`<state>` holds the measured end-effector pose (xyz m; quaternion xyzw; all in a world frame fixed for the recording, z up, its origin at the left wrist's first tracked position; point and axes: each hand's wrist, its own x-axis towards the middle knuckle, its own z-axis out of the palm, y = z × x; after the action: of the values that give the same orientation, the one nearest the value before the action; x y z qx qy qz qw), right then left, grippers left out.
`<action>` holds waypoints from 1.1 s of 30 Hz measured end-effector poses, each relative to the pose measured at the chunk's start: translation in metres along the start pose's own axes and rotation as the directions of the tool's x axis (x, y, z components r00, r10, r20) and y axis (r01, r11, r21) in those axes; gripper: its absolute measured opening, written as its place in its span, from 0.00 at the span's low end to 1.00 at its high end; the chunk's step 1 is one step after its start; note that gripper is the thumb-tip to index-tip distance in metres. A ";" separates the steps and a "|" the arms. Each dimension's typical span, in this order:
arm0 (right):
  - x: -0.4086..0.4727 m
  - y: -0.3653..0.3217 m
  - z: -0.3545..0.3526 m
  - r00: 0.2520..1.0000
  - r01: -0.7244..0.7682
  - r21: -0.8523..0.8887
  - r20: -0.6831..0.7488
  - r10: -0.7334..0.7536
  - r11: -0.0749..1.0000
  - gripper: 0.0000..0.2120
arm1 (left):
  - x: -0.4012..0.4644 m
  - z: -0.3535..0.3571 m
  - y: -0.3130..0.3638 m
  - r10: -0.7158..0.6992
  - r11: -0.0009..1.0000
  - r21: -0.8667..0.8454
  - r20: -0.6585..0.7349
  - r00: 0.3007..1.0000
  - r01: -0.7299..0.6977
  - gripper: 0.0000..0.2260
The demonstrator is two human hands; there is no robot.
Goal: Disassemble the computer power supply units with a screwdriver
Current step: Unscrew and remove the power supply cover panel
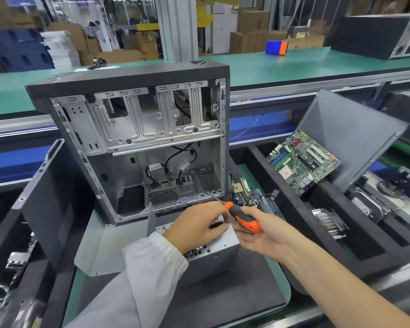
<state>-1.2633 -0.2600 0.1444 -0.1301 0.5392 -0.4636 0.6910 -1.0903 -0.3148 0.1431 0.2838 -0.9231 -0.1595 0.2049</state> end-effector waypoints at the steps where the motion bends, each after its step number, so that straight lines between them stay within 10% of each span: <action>1: 0.000 0.000 -0.001 1.000 0.007 -0.004 0.001 -0.007 1.000 0.17 | 0.002 -0.001 0.002 0.001 0.999 0.042 0.045 0.999 -0.003 0.03; 7: -0.003 0.002 -0.002 0.999 0.051 -0.041 0.019 -0.050 0.998 0.12 | 0.016 -0.006 0.014 -0.121 0.978 0.194 0.204 0.971 0.081 0.04; 11: -0.007 0.000 -0.001 0.999 0.049 -0.071 0.021 -0.048 0.996 0.15 | 0.011 -0.013 0.012 -0.266 0.924 -0.258 0.091 0.960 0.281 0.06; 15: -0.009 0.000 0.001 0.999 0.048 -0.093 0.026 -0.046 0.994 0.17 | -0.006 -0.029 -0.005 -0.550 0.367 -0.873 0.073 0.832 0.320 0.09; 19: -0.009 0.000 0.004 0.996 0.083 -0.137 0.038 -0.078 0.987 0.15 | -0.046 -0.040 -0.029 -0.658 -0.198 -0.976 0.203 0.725 0.093 0.12; 29: -0.005 0.003 0.005 0.937 0.307 -0.422 -0.020 -0.348 0.853 0.13 | -0.180 -0.017 -0.068 -0.923 -0.152 -0.929 0.255 0.288 0.338 0.09; 33: -0.007 0.003 0.015 0.899 0.385 -0.444 -0.015 -0.437 0.809 0.11 | -0.207 0.006 -0.079 -0.970 0.068 -0.822 0.079 0.231 0.566 0.13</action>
<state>-1.2489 -0.2572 0.1524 -0.3657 0.6261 -0.4782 0.4955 -0.9007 -0.2536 0.0455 0.6754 -0.3551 -0.5073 0.4006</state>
